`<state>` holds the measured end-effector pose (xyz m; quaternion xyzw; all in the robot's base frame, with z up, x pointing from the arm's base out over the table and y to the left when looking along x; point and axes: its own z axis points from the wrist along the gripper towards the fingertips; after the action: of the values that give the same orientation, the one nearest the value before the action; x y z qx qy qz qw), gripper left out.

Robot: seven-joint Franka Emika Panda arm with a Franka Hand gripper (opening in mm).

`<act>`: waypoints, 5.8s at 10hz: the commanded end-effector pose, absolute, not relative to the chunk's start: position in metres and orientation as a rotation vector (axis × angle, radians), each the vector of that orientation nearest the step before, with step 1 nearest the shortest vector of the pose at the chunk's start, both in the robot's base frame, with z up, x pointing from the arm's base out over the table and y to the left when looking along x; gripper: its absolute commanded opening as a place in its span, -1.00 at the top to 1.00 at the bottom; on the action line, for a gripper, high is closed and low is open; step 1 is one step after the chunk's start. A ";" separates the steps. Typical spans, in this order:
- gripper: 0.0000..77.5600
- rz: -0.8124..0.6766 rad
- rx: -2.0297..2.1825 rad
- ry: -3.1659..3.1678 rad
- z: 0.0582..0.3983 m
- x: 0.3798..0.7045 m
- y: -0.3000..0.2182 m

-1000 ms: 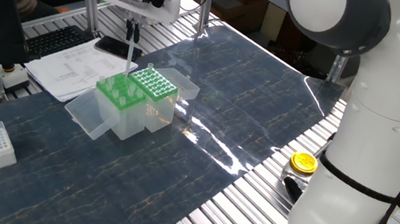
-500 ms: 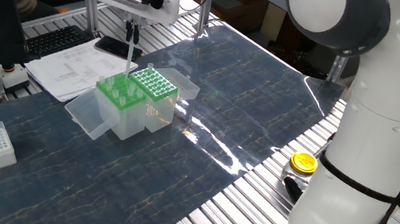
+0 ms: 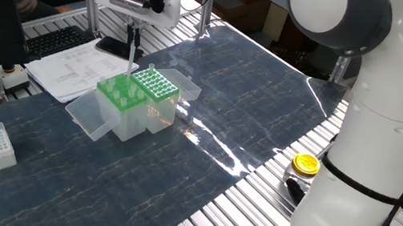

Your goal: Transfer all large pipette tips from one holder to another

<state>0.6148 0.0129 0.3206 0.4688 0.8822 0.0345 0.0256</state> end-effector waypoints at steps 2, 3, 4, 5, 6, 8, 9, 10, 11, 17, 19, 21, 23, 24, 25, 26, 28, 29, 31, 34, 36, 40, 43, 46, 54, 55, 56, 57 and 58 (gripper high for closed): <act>0.97 0.090 1.431 2.728 0.310 0.612 0.013; 0.97 0.088 1.430 2.728 0.307 0.611 0.013; 0.97 0.088 1.431 2.729 0.306 0.610 0.013; 0.97 0.080 1.431 2.729 0.304 0.610 0.013; 0.97 0.079 1.434 2.728 0.304 0.610 0.014; 0.97 0.071 1.490 2.702 0.298 0.614 0.019; 0.97 0.065 1.503 2.692 0.296 0.616 0.021; 0.97 0.066 1.507 2.691 0.295 0.616 0.022; 0.97 0.067 1.504 2.694 0.294 0.617 0.022; -1.00 0.067 1.504 2.694 0.294 0.617 0.022; -1.00 0.067 1.504 2.694 0.294 0.617 0.022; -1.00 0.067 1.504 2.694 0.294 0.617 0.022; -1.00 0.067 1.504 2.694 0.294 0.617 0.022; -1.00 0.067 1.504 2.694 0.294 0.617 0.022; -1.00 0.067 1.504 2.694 0.294 0.617 0.022; -1.00 0.036 1.265 2.864 0.284 0.624 0.007; -1.00 0.017 1.151 2.906 0.279 0.626 -0.003; -1.00 0.015 1.133 2.912 0.278 0.626 -0.006; -1.00 -0.007 1.093 2.917 0.278 0.627 -0.007; -1.00 -0.007 0.959 2.960 0.278 0.627 -0.007; -1.00 -0.002 0.922 2.973 0.278 0.627 -0.007; -1.00 0.009 0.901 2.979 0.278 0.627 -0.007; -1.00 0.019 0.908 2.977 0.278 0.627 -0.007; -1.00 0.033 1.009 2.943 0.278 0.627 -0.007; -1.00 -0.006 1.005 2.920 0.276 0.631 -0.016; -1.00 -0.003 0.988 2.920 0.275 0.634 -0.021; -1.00 -0.001 0.965 2.926 0.271 0.638 -0.028; -1.00 0.002 0.937 2.929 0.267 0.640 -0.035; -1.00 0.003 0.930 2.930 0.264 0.642 -0.040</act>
<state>0.6382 -0.0351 0.2662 0.3080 0.9509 -0.0005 0.0297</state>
